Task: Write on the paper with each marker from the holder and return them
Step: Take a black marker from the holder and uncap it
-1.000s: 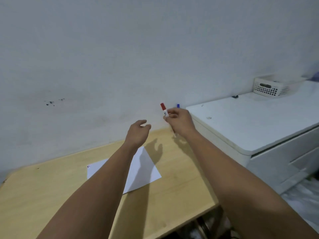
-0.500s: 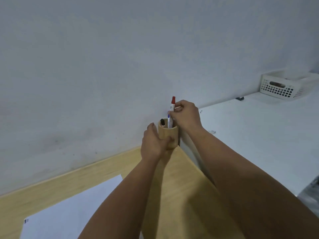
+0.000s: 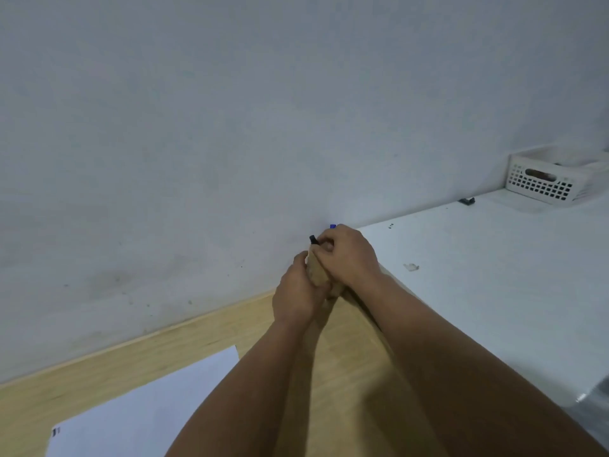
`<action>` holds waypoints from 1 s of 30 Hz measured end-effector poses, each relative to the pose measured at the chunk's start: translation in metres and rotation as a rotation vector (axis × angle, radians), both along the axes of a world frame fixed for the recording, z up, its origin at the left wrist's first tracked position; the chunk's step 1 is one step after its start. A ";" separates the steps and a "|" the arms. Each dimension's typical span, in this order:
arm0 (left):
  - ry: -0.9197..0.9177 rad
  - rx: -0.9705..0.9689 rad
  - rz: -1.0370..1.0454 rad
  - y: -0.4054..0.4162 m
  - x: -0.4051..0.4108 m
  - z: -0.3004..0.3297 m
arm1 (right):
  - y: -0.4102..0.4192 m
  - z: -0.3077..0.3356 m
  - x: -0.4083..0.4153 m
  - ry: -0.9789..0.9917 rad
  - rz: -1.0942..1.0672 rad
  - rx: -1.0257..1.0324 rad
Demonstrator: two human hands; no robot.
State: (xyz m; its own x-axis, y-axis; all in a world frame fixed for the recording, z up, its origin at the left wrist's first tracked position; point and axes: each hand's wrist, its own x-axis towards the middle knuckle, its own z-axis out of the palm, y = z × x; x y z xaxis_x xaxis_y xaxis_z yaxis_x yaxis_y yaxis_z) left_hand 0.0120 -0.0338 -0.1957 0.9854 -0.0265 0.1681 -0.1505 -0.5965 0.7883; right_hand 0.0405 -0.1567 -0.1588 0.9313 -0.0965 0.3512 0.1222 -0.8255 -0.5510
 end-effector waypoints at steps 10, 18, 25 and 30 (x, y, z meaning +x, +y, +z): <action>-0.106 0.048 0.106 0.068 -0.048 0.052 | 0.032 0.085 -0.056 -0.396 -0.008 0.370; -0.129 0.011 0.241 0.178 -0.133 0.078 | 0.136 0.072 -0.125 0.100 0.385 0.602; -0.065 -0.015 0.327 0.286 -0.203 0.067 | 0.244 0.035 -0.199 0.461 0.642 0.650; -0.035 -0.085 0.263 0.333 -0.227 0.070 | 0.284 0.035 -0.219 0.523 0.762 0.624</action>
State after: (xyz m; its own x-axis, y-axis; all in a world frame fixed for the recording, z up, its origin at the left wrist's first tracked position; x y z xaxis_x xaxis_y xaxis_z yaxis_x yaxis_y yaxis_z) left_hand -0.2146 0.2996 -0.1255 0.9502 0.2446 0.1934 -0.0279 -0.5510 0.8340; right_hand -0.1784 0.1271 -0.1240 0.8413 0.5405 -0.0121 0.1103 -0.1936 -0.9749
